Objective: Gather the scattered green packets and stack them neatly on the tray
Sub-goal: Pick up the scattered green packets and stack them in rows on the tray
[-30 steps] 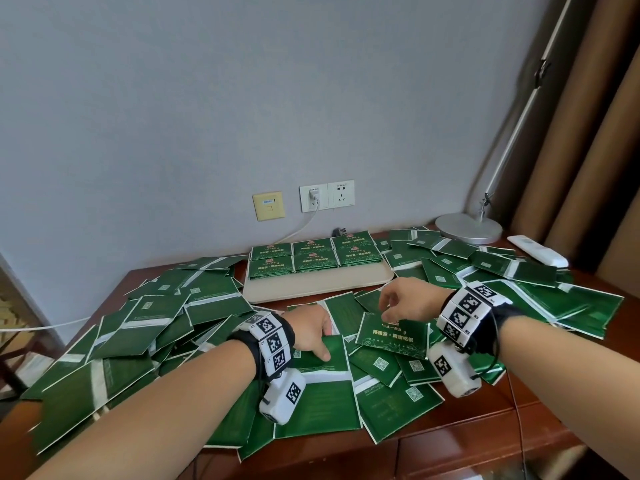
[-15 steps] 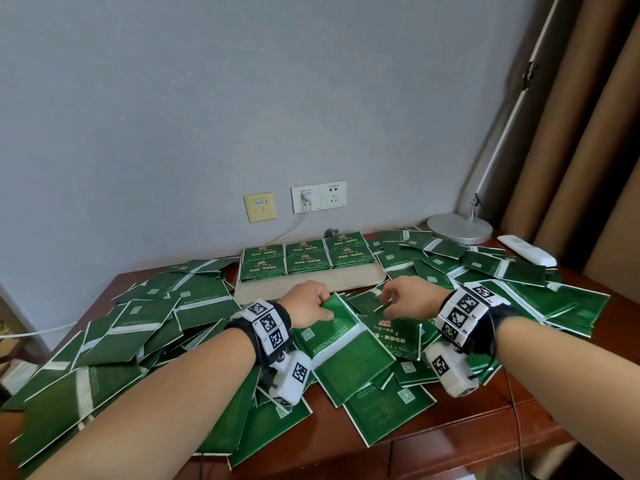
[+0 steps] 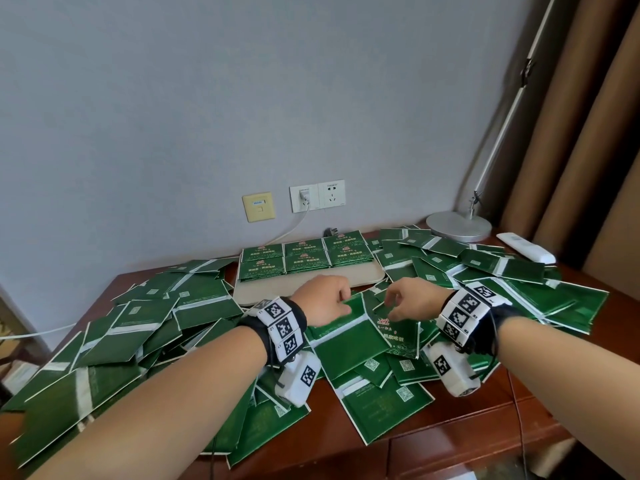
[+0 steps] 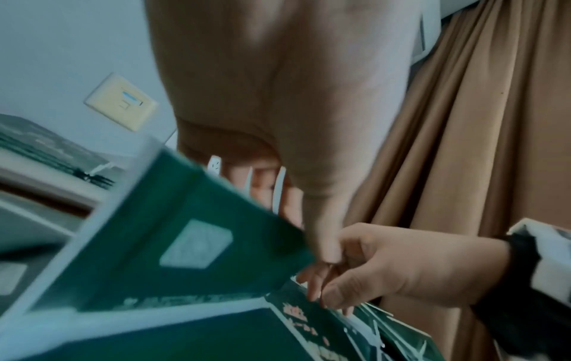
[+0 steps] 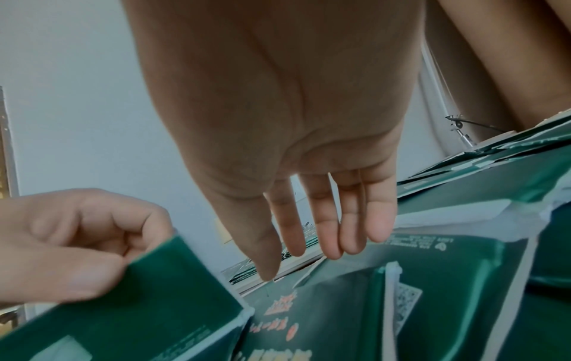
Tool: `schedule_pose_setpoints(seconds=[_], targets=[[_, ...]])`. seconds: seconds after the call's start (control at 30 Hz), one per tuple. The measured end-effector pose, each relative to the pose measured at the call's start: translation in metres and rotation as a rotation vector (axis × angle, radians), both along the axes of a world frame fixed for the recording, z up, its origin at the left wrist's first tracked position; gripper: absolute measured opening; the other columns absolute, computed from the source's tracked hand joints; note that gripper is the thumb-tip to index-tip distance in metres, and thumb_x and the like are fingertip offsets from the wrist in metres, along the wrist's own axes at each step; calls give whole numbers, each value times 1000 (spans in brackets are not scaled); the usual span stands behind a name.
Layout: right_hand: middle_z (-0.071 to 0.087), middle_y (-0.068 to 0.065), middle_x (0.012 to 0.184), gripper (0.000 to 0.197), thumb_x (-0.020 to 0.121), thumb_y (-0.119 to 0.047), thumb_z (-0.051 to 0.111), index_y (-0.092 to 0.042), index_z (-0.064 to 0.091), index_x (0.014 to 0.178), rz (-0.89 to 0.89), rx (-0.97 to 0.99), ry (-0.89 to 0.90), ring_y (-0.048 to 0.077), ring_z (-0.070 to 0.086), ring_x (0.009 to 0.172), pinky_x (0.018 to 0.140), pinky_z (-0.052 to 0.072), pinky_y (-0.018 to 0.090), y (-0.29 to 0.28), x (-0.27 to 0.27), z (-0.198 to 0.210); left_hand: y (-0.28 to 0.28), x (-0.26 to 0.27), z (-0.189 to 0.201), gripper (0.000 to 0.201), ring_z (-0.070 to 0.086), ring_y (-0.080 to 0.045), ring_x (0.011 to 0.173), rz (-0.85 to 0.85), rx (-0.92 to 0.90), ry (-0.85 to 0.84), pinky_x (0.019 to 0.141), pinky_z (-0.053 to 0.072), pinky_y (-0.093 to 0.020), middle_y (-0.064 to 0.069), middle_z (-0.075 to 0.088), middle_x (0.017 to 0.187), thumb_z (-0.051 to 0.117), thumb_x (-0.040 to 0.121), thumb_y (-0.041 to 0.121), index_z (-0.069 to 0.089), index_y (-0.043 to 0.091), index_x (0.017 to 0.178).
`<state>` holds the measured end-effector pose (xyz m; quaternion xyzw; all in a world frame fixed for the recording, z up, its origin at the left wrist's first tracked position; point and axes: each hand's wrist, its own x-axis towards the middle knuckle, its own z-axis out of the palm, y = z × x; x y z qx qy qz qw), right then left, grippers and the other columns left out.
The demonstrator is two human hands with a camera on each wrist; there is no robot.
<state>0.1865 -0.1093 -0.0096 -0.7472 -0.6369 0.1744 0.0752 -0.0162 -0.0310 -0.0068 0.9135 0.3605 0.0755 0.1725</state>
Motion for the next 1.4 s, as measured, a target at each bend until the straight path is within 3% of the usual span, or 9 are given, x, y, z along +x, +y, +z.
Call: schedule_pose_setpoints(seconds=[0.1,0.17,0.3,0.4,0.67,1.0,1.17,1.3,1.4], targets=[[58,-7,103,35,83,-31,73,-20,64,115,4,-15,-16,13,57,96,82,44,24,-1,0,1,-8,2,0,33,67,-12,76,-60,-199,63,72,55,-33,1,70,94,56,94,50,66,19,100],[59,-7,104,37,83,-32,74,-19,64,116,10,-34,-28,13,57,98,84,45,25,-1,1,1,-8,0,-1,37,67,-15,91,-40,-196,101,80,51,-31,1,69,103,51,97,48,67,16,106],[64,-4,113,44,78,-37,77,-19,64,116,18,-74,-49,14,59,100,92,49,30,-2,2,-3,-4,-9,-12,46,60,-19,105,30,-134,301,90,48,-32,-1,63,119,67,89,45,60,15,124],[64,-3,115,52,75,-39,79,-17,63,119,28,-104,-56,15,60,102,94,50,32,-4,1,-5,-2,-12,-20,61,58,-19,106,56,-156,361,86,47,-30,-2,62,122,75,80,50,57,16,128],[64,0,120,62,70,-34,84,-16,60,124,14,-133,-110,19,61,104,92,51,30,-2,-2,-9,-4,-8,-28,61,55,-17,98,73,-169,330,79,42,-25,-4,62,123,77,81,45,59,9,127],[58,6,118,48,80,-16,76,-11,54,122,-54,-57,18,19,57,93,75,51,29,14,1,0,13,-11,-15,42,55,-17,93,126,-185,60,76,43,-26,-1,59,109,76,84,31,59,12,117],[59,7,115,34,83,-2,63,-16,56,113,-53,17,56,17,56,88,67,48,24,39,8,11,41,-17,-7,24,60,-19,104,199,-262,-90,93,48,-33,-3,62,119,74,84,16,59,20,103],[60,4,112,39,83,4,58,-20,63,114,-55,89,99,12,60,72,51,45,18,64,18,23,71,-25,-1,28,60,-18,97,284,-330,-219,86,49,-34,2,56,111,72,84,5,63,17,109],[58,0,110,46,85,8,54,-22,67,117,-63,143,154,10,60,70,46,45,14,85,27,27,99,-33,-1,32,54,-15,95,334,-351,-266,94,47,-37,6,54,109,70,85,2,65,13,115]])
